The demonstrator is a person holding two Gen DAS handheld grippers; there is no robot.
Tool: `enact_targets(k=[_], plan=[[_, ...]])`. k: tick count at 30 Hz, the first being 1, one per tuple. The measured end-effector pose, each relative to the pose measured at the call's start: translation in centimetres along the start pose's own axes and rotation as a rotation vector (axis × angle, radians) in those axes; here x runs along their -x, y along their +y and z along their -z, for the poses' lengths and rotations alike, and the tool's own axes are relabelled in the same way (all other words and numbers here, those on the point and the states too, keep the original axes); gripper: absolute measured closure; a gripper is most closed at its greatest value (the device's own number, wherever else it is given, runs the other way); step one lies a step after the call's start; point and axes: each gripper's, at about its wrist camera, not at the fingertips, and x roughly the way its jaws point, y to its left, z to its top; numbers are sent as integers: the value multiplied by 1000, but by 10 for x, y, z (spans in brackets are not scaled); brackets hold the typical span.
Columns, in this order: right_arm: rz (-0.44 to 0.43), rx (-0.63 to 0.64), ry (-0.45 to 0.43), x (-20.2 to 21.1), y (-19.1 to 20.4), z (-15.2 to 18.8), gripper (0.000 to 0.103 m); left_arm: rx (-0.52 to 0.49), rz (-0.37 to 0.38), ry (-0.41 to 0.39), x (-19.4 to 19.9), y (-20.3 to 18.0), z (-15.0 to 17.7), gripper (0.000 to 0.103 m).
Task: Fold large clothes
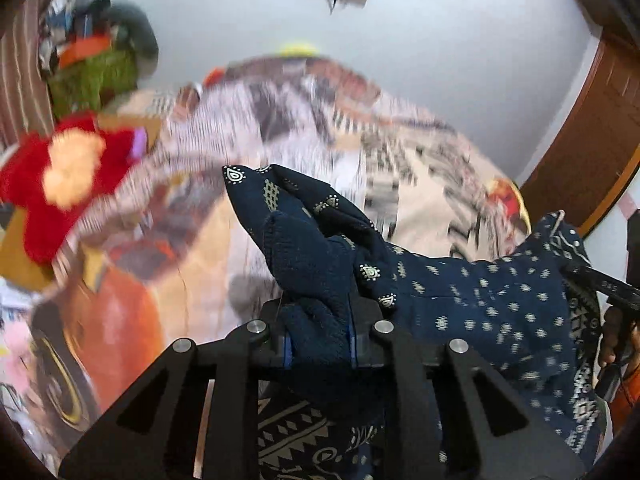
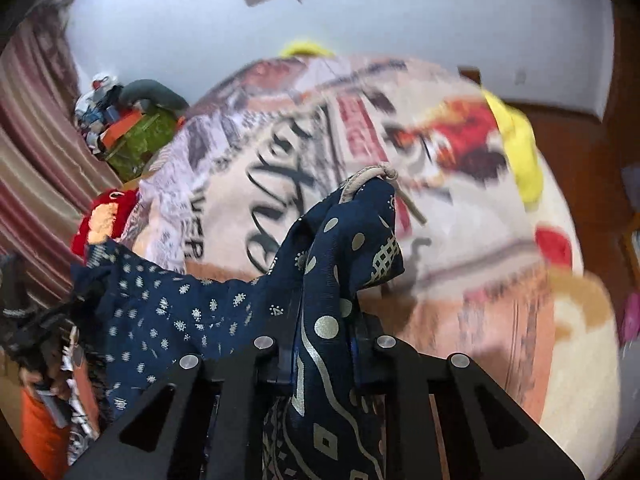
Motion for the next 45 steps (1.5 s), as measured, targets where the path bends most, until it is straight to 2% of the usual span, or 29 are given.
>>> enact_targets(k=[3,5,10,13,15,18,19,21,22,23,27,33,35,41,45], plan=[[5,31,-52,-1,14,-25,88,-11,-37,-47,-1,8,-18,84],[1,27,-76,-10,22,-45,88,-8,-71,-51,-9,15,-23,84],[6,42,-69,-51,39,-76,88,66,-150,17,-60,56,-28,84],[20,62,-23,-87,47,-79,88,44,-222,79,-90,72,-20,83],[57,79,-20,-102,50,-73,88,1,-259,109,-103,76,-12,80],[58,85,-12,-113,48,-63,85,-41,-292,132,-110,79,-2,73],[53,83,0,-114,45,-61,79,-47,-297,131,-109,78,0,70],[67,71,40,-116,39,-59,59,-51,-302,117,-101,79,0,69],[72,64,59,-115,36,-58,42,-51,-300,112,-96,79,0,68],[69,54,75,-112,31,-56,35,-51,-296,108,-88,79,1,68],[52,55,85,-84,25,-46,34,-46,-301,96,-52,74,1,65],[-8,34,87,-22,31,-33,33,-48,-257,44,22,61,9,45],[-40,28,72,7,36,-26,28,-63,-242,24,44,54,14,39],[-108,59,-7,93,59,0,22,-98,-176,-14,108,34,44,24],[-131,61,-35,132,67,23,17,-97,-132,1,130,29,76,21]])
